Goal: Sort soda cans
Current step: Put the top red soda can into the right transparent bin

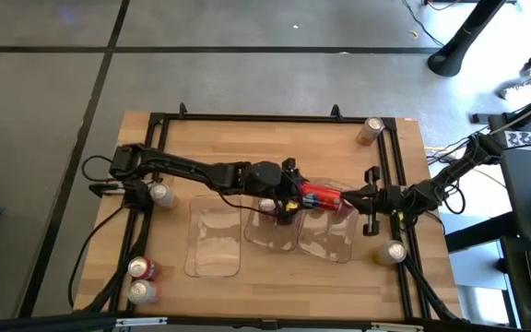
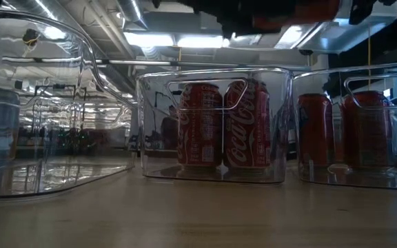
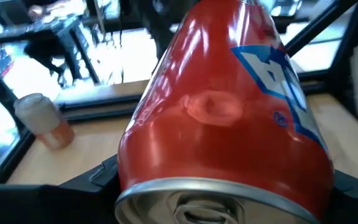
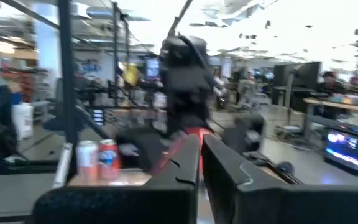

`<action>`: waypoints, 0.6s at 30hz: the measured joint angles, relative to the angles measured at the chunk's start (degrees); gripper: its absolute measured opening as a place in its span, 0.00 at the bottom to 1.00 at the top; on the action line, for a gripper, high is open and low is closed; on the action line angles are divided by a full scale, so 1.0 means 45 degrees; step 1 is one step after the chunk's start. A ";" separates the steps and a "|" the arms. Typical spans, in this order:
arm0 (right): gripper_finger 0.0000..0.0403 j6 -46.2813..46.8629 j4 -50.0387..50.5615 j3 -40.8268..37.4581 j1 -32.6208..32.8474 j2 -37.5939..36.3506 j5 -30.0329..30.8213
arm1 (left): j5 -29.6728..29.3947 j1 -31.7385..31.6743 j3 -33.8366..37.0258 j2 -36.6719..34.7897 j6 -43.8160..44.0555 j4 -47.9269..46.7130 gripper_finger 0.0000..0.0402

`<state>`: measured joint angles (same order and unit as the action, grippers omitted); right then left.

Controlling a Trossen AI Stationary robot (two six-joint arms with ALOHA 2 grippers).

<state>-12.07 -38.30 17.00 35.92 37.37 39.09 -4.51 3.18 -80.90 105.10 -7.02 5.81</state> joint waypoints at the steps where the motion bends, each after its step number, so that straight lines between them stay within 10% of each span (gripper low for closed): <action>1: 0.04 -0.0007 0.0037 0.0091 0.0001 0.0003 -0.0152 | -0.0020 -0.0004 0.0000 0.0161 0.0078 -0.0080 0.69; 18: 0.01 0.2976 0.5385 0.1297 -0.0058 0.0662 0.0799 | 0.0106 -0.0229 -0.0345 0.0967 0.0067 0.0301 0.69</action>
<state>1.32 -14.07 22.84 35.66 40.35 42.68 -4.03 2.15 -82.46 109.45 -6.72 7.16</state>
